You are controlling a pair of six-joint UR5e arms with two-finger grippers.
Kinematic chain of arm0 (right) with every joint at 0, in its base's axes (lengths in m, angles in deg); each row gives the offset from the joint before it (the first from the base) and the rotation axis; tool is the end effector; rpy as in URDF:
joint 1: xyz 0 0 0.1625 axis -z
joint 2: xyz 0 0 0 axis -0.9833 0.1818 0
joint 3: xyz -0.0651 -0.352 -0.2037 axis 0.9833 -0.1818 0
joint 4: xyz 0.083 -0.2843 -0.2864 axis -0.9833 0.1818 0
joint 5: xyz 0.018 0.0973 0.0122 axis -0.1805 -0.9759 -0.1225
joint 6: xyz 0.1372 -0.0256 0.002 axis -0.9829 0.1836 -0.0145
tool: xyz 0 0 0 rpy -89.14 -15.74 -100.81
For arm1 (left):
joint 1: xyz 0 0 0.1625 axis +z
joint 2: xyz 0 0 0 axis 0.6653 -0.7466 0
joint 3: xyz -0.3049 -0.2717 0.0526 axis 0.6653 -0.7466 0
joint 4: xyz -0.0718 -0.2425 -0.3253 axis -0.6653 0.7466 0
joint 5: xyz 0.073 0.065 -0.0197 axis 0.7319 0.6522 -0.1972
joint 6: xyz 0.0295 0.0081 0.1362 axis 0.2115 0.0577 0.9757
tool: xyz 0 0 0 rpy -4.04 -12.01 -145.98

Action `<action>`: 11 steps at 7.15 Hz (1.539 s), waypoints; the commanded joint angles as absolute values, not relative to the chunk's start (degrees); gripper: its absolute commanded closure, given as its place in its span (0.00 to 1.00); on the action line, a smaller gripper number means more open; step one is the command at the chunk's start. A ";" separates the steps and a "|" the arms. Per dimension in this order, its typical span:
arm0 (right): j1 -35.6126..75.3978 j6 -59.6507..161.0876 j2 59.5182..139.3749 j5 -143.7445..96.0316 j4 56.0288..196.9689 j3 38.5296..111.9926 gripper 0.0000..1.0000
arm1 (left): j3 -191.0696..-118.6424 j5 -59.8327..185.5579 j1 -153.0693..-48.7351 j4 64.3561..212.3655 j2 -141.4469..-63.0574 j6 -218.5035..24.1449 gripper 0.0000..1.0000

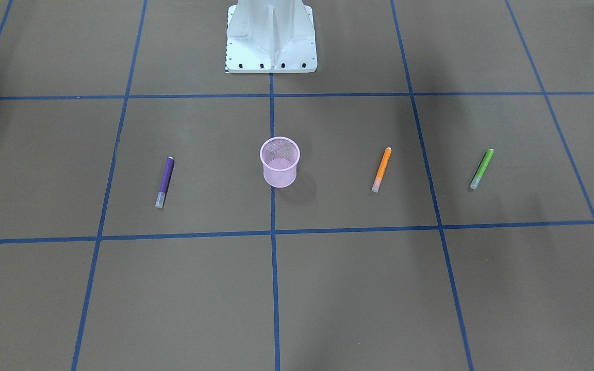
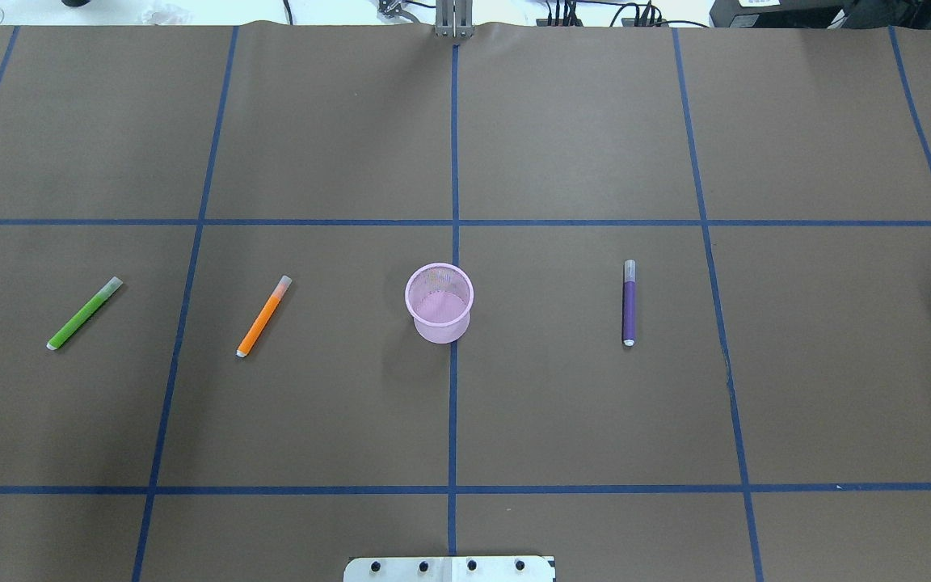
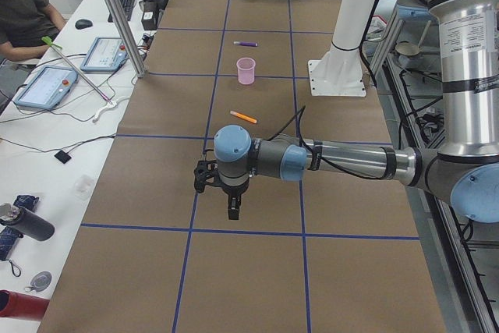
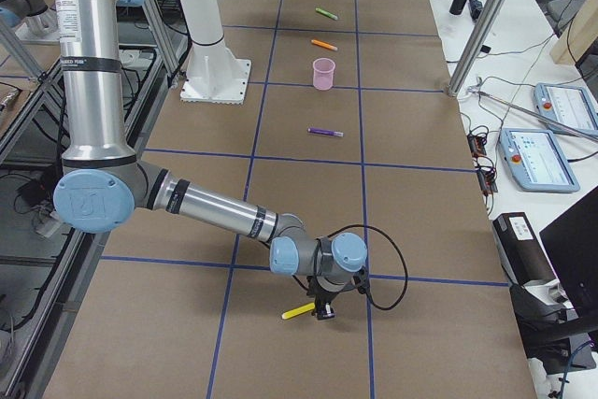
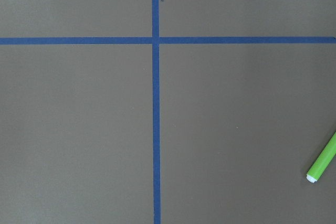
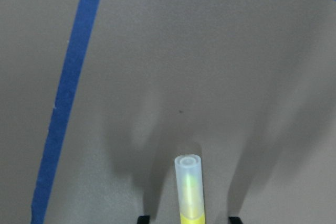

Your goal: Collect pens into pen holder

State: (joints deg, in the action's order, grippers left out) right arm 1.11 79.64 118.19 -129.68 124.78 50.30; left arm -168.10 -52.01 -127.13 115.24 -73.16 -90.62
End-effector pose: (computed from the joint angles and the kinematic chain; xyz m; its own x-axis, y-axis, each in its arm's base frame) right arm -0.0484 -0.4636 0.8294 0.7142 -0.3034 0.6307 0.3619 0.9314 0.0383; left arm 0.0024 -0.4338 0.6182 0.6837 0.0120 -0.7296 0.0184 0.9993 0.0337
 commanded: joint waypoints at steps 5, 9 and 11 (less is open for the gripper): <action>1.30 79.53 118.06 -129.68 124.81 49.15 0.41 | -167.77 -52.01 -127.14 115.25 -73.17 -90.53 0.00; 1.30 79.52 117.44 -129.77 124.90 48.45 1.00 | -167.60 -52.10 -127.14 115.25 -73.17 -90.53 0.00; 1.21 79.17 115.96 -133.61 128.30 51.59 1.00 | -167.60 -52.01 -127.14 115.25 -73.17 -90.45 0.00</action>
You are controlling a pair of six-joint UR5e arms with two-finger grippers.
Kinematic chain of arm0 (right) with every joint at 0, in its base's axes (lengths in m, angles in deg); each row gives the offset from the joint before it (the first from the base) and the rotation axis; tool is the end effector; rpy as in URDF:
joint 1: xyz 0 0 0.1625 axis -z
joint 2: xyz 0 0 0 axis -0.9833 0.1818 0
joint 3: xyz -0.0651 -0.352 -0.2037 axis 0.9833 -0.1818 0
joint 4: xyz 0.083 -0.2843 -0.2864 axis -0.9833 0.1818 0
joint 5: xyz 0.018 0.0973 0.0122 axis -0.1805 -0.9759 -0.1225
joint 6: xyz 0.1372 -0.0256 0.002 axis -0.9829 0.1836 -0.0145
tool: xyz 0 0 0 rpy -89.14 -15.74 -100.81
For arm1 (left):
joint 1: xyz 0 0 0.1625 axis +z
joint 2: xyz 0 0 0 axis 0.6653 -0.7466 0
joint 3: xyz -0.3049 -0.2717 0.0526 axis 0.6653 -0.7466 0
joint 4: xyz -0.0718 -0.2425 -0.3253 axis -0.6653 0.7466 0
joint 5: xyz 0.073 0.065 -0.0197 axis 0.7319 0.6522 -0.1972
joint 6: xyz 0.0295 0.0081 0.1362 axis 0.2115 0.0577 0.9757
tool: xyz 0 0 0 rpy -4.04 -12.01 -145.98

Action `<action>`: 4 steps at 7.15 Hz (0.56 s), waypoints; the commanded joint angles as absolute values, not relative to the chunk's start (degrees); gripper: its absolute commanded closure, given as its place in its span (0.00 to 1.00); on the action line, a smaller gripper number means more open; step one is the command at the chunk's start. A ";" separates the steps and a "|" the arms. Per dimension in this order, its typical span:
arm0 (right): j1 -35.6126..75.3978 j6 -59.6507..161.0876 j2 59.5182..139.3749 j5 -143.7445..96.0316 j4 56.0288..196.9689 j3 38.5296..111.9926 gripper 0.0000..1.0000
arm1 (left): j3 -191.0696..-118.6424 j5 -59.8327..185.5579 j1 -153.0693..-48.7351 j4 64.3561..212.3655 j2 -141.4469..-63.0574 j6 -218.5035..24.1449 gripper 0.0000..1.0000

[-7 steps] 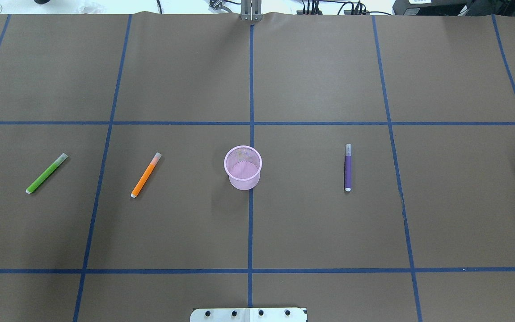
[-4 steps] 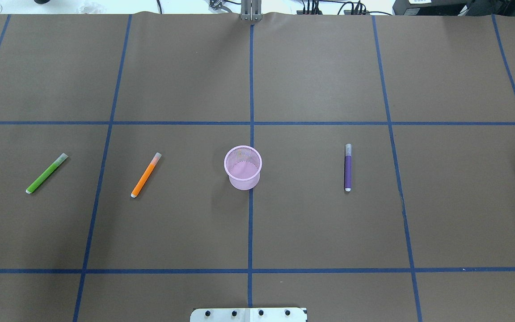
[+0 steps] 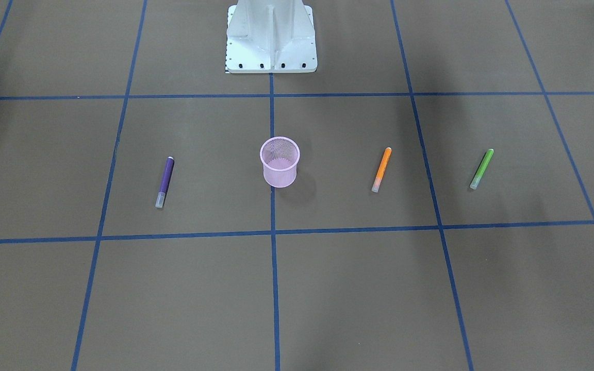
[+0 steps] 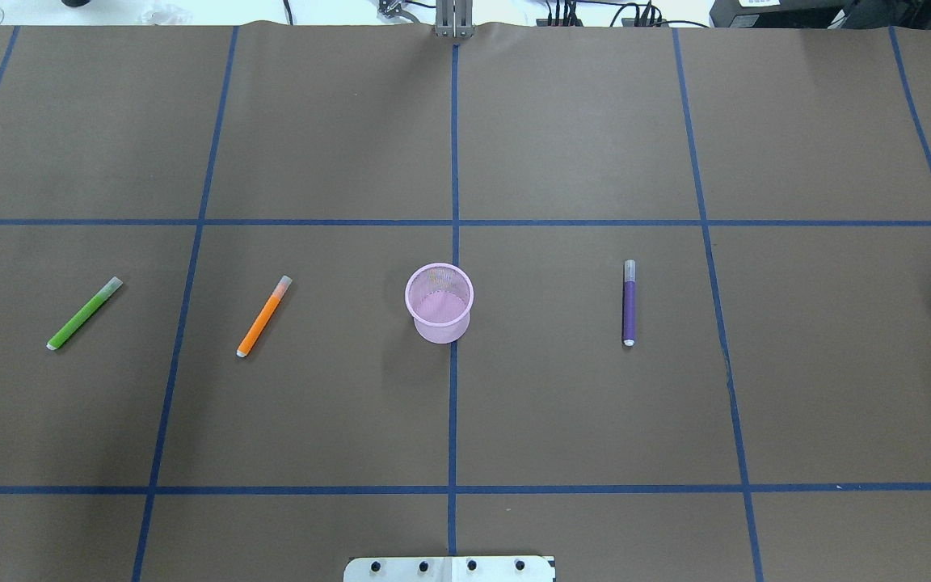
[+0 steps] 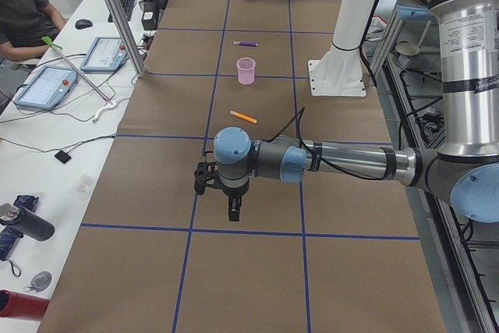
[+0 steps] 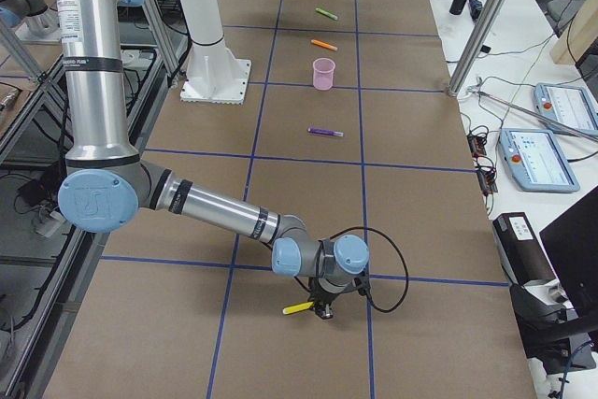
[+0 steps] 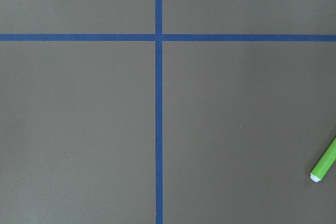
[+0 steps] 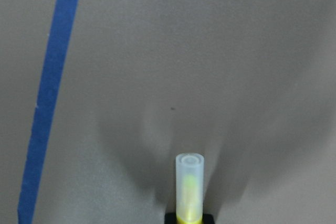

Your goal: Collect pens into pen holder

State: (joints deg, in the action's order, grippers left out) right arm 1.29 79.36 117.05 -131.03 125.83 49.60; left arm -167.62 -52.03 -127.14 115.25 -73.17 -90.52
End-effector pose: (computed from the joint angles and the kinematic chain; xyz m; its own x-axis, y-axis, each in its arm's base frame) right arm -0.0540 -0.4710 0.8252 0.7025 -0.2897 0.6501 0.3584 0.9331 0.0286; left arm 0.0023 -0.4334 0.6222 0.6840 0.0078 -0.7295 0.0173 0.9995 0.0269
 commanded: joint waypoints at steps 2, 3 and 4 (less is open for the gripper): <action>0.60 73.77 115.24 -133.90 134.21 61.23 1.00 | -167.34 -52.36 -127.14 116.90 -73.25 -90.62 0.00; 0.69 64.07 115.68 -133.64 133.52 66.85 1.00 | -167.68 -52.71 -127.14 118.48 -73.17 -90.62 0.00; 0.77 55.09 116.12 -133.72 130.90 71.78 1.00 | -167.25 -55.15 -127.14 120.32 -73.08 -90.62 0.00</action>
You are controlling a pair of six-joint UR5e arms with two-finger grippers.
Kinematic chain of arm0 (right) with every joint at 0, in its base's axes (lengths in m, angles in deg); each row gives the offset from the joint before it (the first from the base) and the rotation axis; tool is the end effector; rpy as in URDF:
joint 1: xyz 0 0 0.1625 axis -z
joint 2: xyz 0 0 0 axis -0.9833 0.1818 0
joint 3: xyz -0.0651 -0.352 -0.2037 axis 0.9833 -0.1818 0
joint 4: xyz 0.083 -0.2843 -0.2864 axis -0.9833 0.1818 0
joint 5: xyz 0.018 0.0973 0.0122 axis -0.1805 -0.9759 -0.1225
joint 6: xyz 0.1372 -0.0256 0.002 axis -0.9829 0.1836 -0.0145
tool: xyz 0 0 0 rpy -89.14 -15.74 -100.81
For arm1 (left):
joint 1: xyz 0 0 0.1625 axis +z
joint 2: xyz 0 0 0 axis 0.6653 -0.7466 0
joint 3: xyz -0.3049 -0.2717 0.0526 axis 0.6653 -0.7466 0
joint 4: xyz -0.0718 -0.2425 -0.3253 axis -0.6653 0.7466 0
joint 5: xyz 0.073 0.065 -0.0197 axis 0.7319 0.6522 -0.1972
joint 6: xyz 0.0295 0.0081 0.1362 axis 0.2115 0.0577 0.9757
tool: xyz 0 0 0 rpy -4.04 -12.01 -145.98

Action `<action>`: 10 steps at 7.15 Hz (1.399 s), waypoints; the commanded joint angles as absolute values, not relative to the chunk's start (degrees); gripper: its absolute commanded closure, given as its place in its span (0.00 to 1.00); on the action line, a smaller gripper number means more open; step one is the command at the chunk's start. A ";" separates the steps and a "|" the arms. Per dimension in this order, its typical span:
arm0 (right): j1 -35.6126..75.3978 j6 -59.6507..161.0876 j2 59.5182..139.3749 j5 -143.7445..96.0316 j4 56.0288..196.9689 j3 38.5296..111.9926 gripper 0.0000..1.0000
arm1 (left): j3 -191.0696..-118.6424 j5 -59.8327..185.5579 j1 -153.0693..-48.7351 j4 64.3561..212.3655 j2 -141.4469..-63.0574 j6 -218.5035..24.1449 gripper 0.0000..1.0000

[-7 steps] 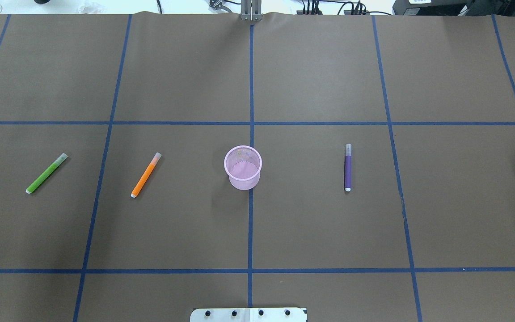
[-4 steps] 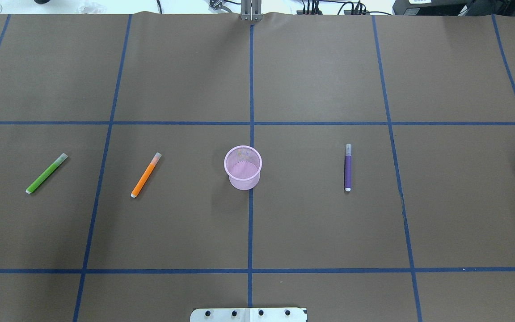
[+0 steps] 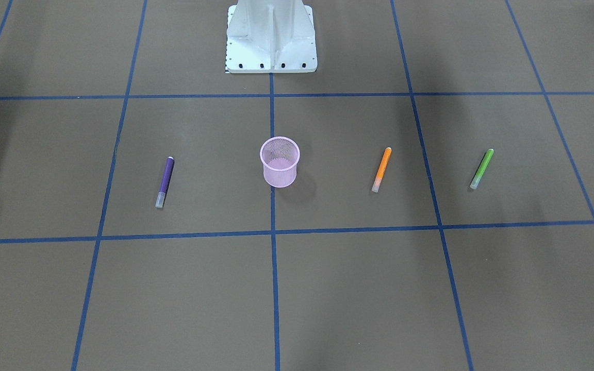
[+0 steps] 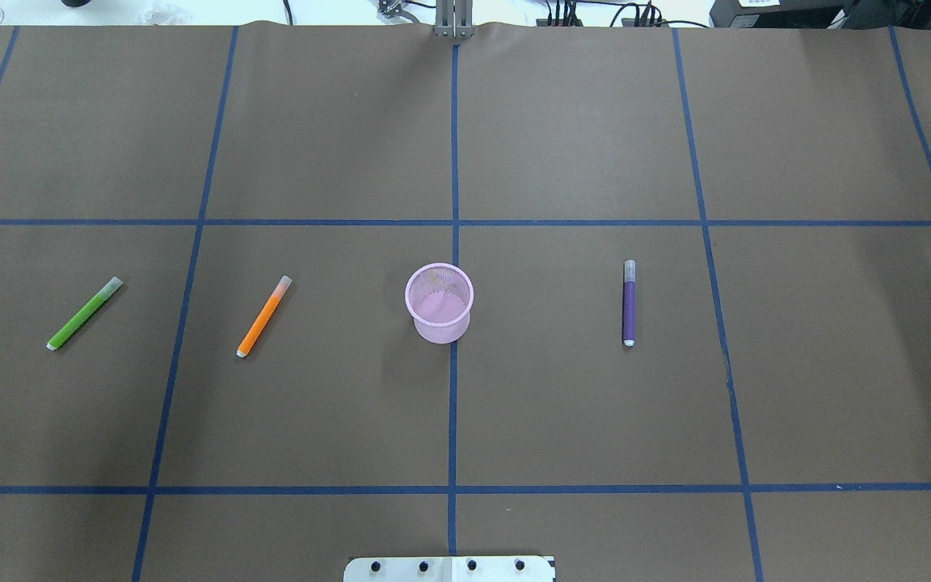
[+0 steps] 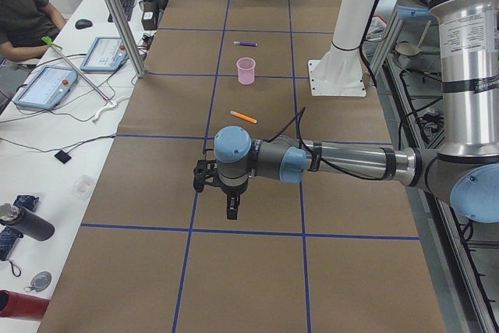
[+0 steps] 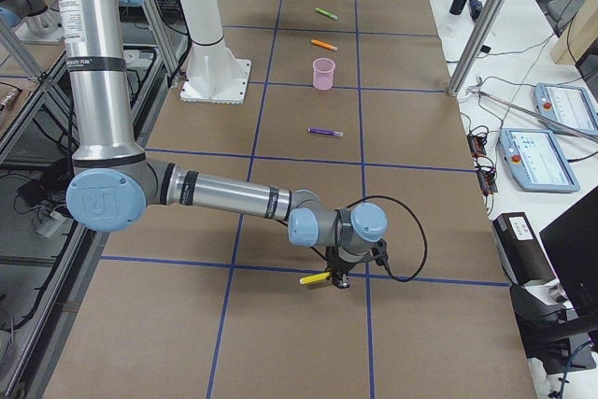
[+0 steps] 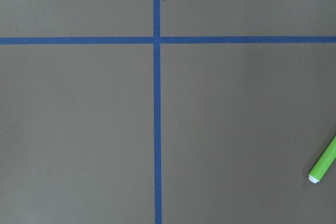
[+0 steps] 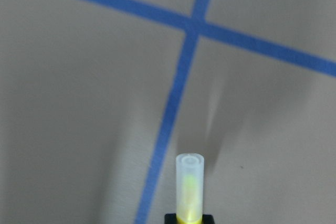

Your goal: Collect pens into pen holder

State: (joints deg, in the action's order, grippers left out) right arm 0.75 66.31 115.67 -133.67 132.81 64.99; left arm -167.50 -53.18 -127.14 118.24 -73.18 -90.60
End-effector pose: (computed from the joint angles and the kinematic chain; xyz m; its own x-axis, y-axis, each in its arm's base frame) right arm -0.0643 -0.5210 0.6925 0.7141 -0.1684 0.6795 0.1829 0.9818 0.0510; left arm 0.0046 -0.4370 0.6153 0.6664 0.0442 -0.7443 0.0164 0.9971 0.0740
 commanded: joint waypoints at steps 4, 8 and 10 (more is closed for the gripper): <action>14.87 10.10 112.63 -122.79 119.45 89.37 1.00 | -167.25 -60.62 -121.80 123.22 -73.34 -90.89 0.00; 33.43 -14.31 102.62 -100.55 121.28 98.97 1.00 | -167.07 -59.75 -111.26 132.72 -78.24 -94.20 0.00; 41.95 -15.31 89.99 -90.65 137.48 99.51 1.00 | -167.07 -59.74 -109.91 132.82 -80.54 -96.77 0.00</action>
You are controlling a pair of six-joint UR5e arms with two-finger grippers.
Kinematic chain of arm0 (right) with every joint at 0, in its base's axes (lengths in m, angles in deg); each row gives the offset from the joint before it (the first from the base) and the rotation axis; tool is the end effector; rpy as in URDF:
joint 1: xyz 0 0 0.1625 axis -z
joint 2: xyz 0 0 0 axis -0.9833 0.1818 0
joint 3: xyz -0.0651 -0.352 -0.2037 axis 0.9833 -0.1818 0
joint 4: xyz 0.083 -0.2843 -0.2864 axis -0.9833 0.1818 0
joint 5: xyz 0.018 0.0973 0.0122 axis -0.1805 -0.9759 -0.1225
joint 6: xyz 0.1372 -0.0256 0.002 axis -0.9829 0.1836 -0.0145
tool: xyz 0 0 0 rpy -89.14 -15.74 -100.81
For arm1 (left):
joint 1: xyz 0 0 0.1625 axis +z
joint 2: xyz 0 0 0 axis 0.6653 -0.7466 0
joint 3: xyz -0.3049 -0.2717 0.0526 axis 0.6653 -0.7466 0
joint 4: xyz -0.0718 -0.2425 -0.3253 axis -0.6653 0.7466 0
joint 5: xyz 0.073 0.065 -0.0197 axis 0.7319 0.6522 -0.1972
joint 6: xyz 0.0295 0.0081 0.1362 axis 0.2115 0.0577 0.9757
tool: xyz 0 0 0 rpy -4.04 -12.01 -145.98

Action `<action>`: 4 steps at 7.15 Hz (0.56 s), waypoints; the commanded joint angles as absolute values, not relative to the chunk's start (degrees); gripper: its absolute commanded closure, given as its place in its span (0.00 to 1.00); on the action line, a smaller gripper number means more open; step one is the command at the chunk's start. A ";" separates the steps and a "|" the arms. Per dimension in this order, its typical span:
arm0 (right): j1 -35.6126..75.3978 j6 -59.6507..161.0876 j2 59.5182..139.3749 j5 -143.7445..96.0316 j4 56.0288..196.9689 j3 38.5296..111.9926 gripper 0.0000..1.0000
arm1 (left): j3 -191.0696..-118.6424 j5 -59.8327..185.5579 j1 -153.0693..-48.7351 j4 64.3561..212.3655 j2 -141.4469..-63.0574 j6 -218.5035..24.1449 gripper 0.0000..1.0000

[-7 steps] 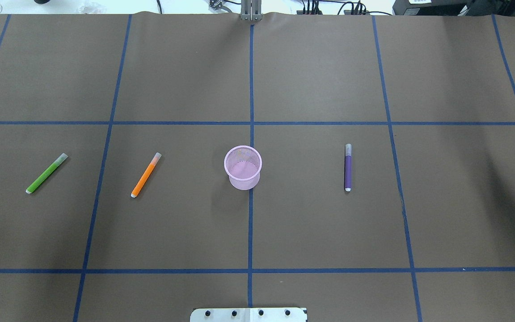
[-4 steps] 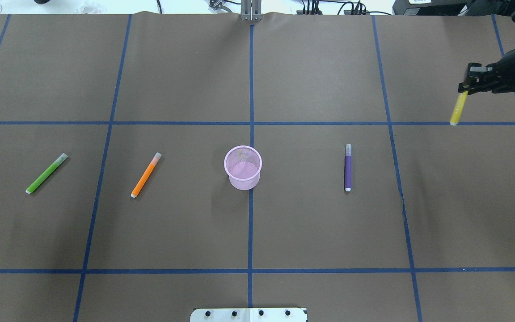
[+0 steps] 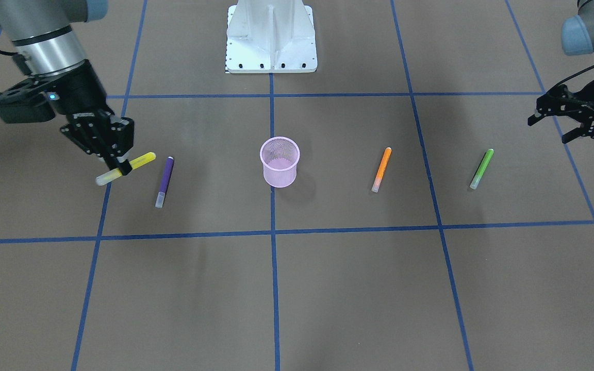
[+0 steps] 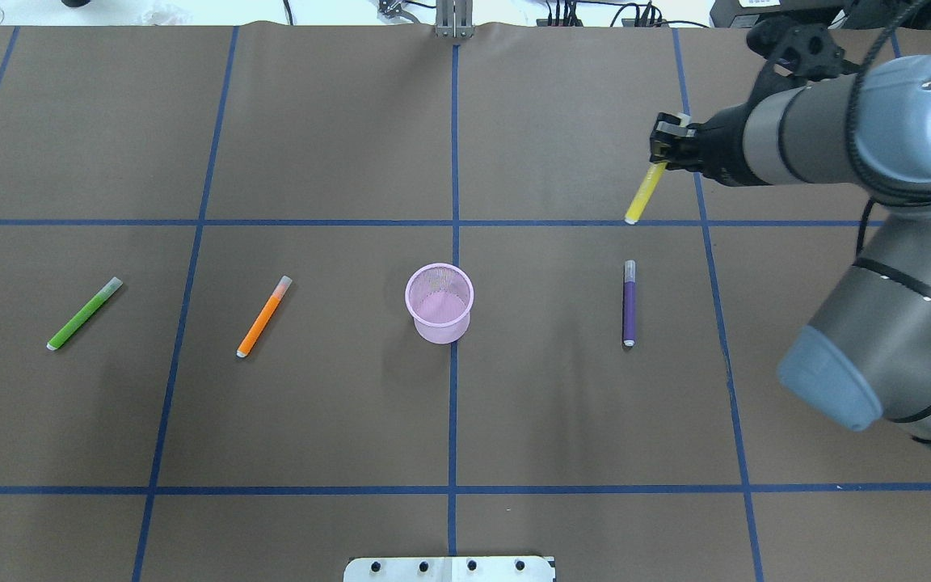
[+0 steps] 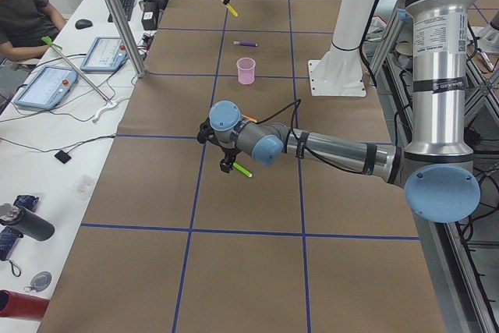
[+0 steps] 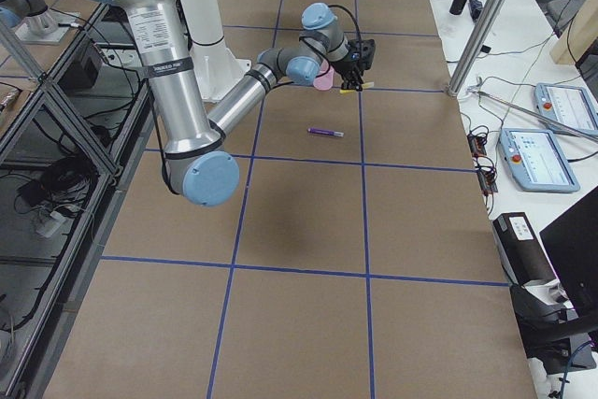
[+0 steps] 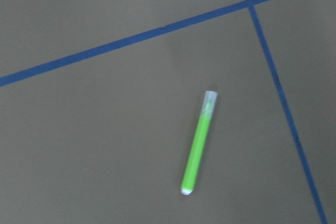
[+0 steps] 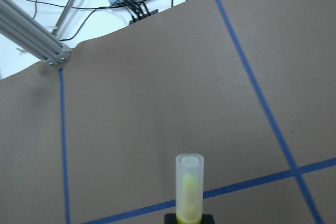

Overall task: Collect pens into pen holder
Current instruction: 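Carry the yellow marker with the right gripper over the pink cup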

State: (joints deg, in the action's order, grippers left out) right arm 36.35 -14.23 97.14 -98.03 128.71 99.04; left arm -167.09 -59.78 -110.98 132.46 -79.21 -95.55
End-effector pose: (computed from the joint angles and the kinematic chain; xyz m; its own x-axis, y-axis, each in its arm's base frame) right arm -0.3453 -0.4828 0.2302 0.4471 0.2174 0.8676 -0.5391 0.8395 0.0675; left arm 0.1534 -0.4623 0.5280 0.4622 0.3892 -0.7968 -0.2066 0.9211 0.3300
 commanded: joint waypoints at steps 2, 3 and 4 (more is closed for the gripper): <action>50.57 -17.32 85.13 -78.23 138.08 97.77 1.00 | -167.16 -59.66 -109.91 132.91 -80.64 -96.16 0.00; 54.00 -17.42 83.36 -73.22 138.00 95.06 1.00 | -167.25 -59.57 -109.82 133.69 -80.64 -96.33 0.00; 56.04 -17.33 81.77 -70.04 136.17 91.46 1.00 | -167.33 -59.57 -109.82 133.70 -80.64 -96.25 0.00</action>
